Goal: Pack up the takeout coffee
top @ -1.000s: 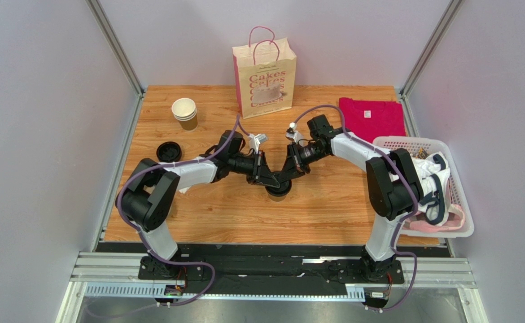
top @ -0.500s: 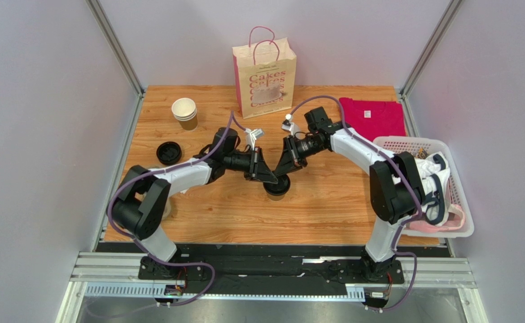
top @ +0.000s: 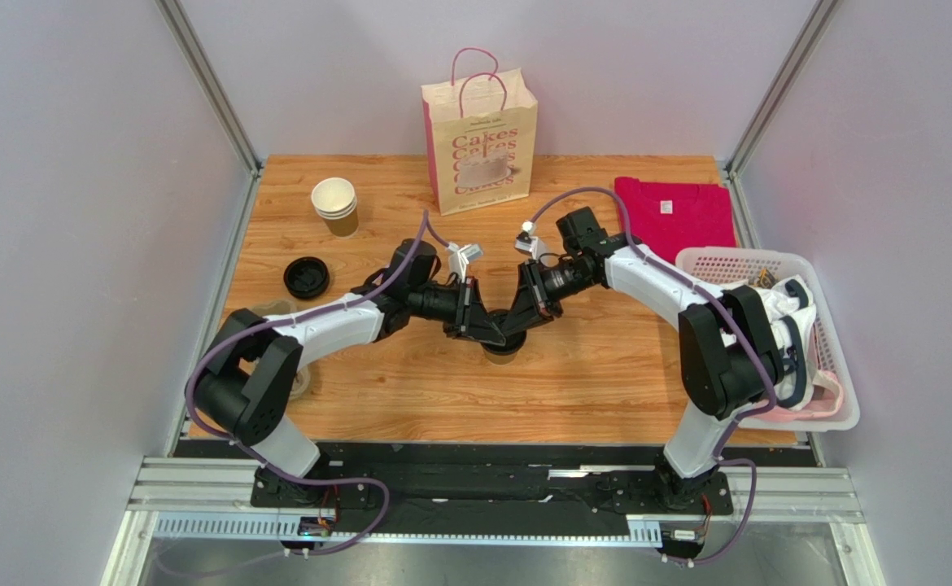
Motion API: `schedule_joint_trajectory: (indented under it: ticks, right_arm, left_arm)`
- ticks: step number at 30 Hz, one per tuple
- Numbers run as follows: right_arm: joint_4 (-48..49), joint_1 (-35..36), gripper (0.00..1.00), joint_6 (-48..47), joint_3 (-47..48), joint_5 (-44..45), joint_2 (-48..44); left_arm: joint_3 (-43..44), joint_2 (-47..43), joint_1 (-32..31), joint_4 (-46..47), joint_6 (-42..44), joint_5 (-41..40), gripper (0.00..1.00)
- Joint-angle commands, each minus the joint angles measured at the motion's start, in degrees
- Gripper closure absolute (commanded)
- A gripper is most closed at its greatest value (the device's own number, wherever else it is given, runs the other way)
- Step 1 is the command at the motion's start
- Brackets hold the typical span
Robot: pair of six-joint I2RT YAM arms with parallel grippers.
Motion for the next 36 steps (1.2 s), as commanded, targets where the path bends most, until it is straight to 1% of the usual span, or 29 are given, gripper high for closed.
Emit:
schedule_joint_trajectory:
  ticks: [1, 6, 11, 14, 18, 19, 21, 23, 24, 25, 26, 27, 28, 29, 30, 31, 32, 36]
  right_arm:
    - [2.2, 0.5, 0.92, 0.5, -0.7, -0.2, -0.4]
    - [3.9, 0.5, 0.93, 1.5, -0.6, 0.6, 2.5]
    - [3.0, 0.5, 0.93, 0.6, -0.8, 1.7, 5.4]
    - [2.6, 0.3, 0.94, 0.2, -1.2, 1.7, 6.4]
    - [2.1, 0.2, 0.93, -0.4, -0.5, -0.3, 4.6]
    - [1.8, 0.3, 0.93, -0.6, -0.1, -1.8, 3.8]
    - [0.6, 0.2, 0.92, -1.2, 1.6, -2.9, 1.3]
    - [0.4, -0.1, 0.9, -0.7, 3.7, -3.4, -0.5]
    - [0.4, -0.3, 0.89, 0.1, 4.7, -3.1, -2.2]
    - [0.4, -0.4, 0.89, 0.2, 5.4, -1.5, -2.8]
    - [0.4, -0.6, 0.88, 0.4, 7.1, -0.1, -3.4]
    - [0.5, -0.6, 0.87, 0.7, 7.7, 1.6, -4.0]
    - [0.9, -0.7, 0.86, 0.8, 8.2, 5.4, -4.2]
    - [1.8, -0.7, 0.85, 1.0, 8.5, 7.8, -4.2]
    - [2.4, -0.6, 0.84, 1.1, 8.7, 10.2, -3.7]
    - [2.9, -0.6, 0.85, 2.0, 8.8, 13.7, -3.2]
    - [3.2, -0.6, 0.85, 2.4, 9.1, 15.0, -2.6]
    - [4.6, -0.4, 0.87, 4.0, 9.7, 17.3, 0.6]
  left_arm:
    - [1.1, 2.5, -0.6, -0.7, 1.1, -1.7, 1.0]
    - [2.3, 4.7, -1.1, -2.1, 1.8, -2.9, 1.0]
    - [2.9, 7.3, -1.1, -4.9, 2.5, -5.0, 1.0]
    - [2.1, 7.7, -1.1, -3.0, 1.5, -3.2, 1.0]
    - [0.3, 3.4, -1.1, 1.6, 1.7, 0.3, 1.0]
    - [0.1, 1.0, -1.1, 2.2, 2.3, 0.7, 0.98]
    - [0.5, -1.4, -1.1, 0.8, 3.6, 1.1, 0.95]
    - [1.3, -4.9, -1.1, -4.2, 7.7, 0.0, 0.88]
    - [2.2, -7.4, -1.0, -6.2, 9.4, -2.1, 0.83]
    - [2.7, -8.6, -1.0, -8.3, 12.9, -3.9, 0.78]
    - [3.4, -9.7, -1.0, -12.2, 14.8, -5.9, 0.77]
    - [5.7, -11.1, -1.0, -14.7, 16.9, -11.0, 0.76]
    - [7.1, -11.5, -1.0, -19.7, 21.0, -13.5, 0.74]
    - [8.7, -11.5, -1.2, -22.1, 22.7, -18.0, 0.71]
    - [12.6, -10.6, -1.8, -24.7, 26.2, -20.2, 0.66]
    - [14.4, -10.3, -2.3, -29.5, 27.7, -22.6, 0.65]
    - [15.8, -9.9, -2.8, -31.0, 28.9, -26.6, 0.64]
    - [21.5, -8.2, -6.0, -36.3, 34.7, -33.4, 0.63]
